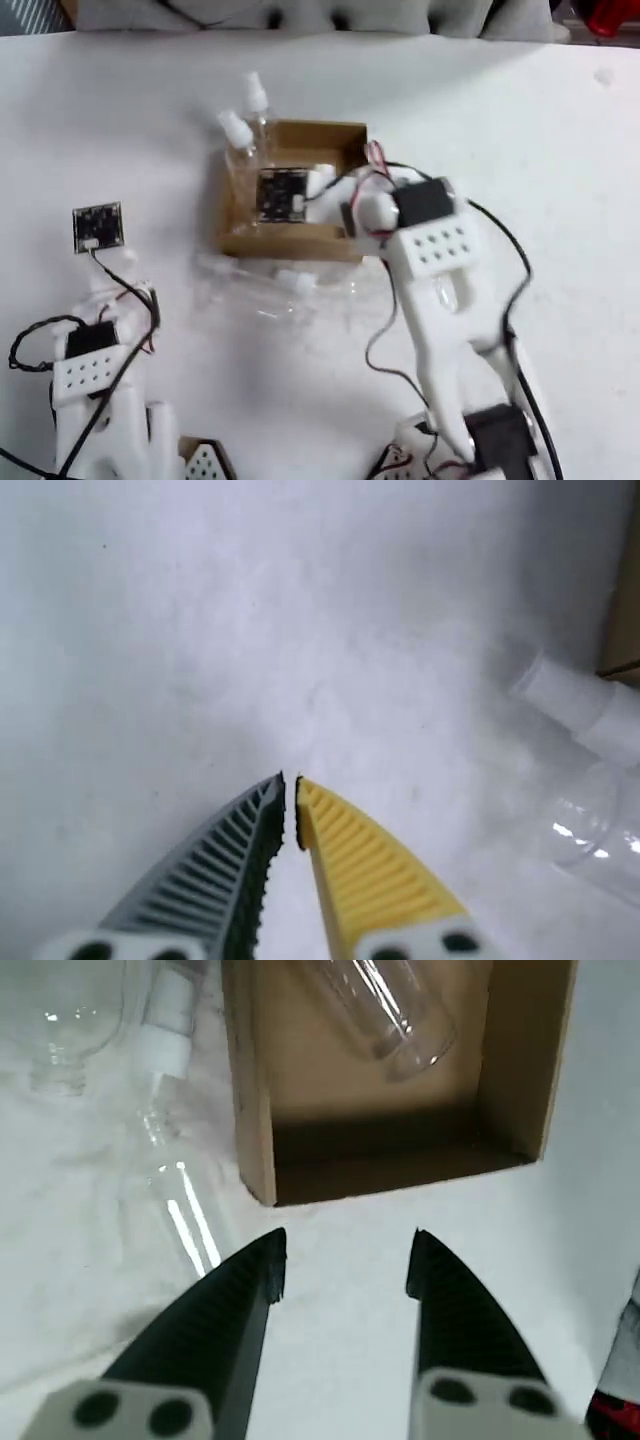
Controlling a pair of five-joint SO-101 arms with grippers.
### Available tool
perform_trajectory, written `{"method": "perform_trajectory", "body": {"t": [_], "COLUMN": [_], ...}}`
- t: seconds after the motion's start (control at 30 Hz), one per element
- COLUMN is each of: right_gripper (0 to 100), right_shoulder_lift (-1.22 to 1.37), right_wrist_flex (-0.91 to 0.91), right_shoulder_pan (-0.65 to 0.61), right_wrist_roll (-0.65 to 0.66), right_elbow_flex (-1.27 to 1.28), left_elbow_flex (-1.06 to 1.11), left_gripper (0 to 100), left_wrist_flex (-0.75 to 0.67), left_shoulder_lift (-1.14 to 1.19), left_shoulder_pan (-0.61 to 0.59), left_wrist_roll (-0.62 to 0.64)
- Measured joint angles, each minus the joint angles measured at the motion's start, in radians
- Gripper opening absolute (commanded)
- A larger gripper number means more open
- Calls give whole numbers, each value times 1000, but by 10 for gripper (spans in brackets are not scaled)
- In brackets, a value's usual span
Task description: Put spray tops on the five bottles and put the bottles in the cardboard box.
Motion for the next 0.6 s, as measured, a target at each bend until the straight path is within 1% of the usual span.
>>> {"method": "perform_trajectory", "body": {"t": [0.1, 0.17, 0.2, 0.33, 0.53, 0.6], "right_gripper": [252, 306, 317, 319, 319, 319], "right_shoulder_lift": [130, 230, 279, 474, 767, 862], "right_wrist_flex": [-68, -74, -74, -35, 123, 172], "right_shoulder_pan": [-21, -28, -28, -21, -31, -29], "right_wrist_roll": [35, 41, 41, 101, 173, 187], "right_elbow_flex": [-51, -118, -163, -382, -749, -876], "left_elbow_flex": [0, 0, 0, 0, 0, 0], "left_gripper": [20, 20, 20, 20, 20, 20], "left_wrist_flex": [0, 0, 0, 0, 0, 0], "left_shoulder_lift": [0, 0, 0, 0, 0, 0], "left_shoulder_pan": [0, 0, 0, 0, 0, 0], "left_wrist_roll": [0, 0, 0, 0, -2, -31]}}
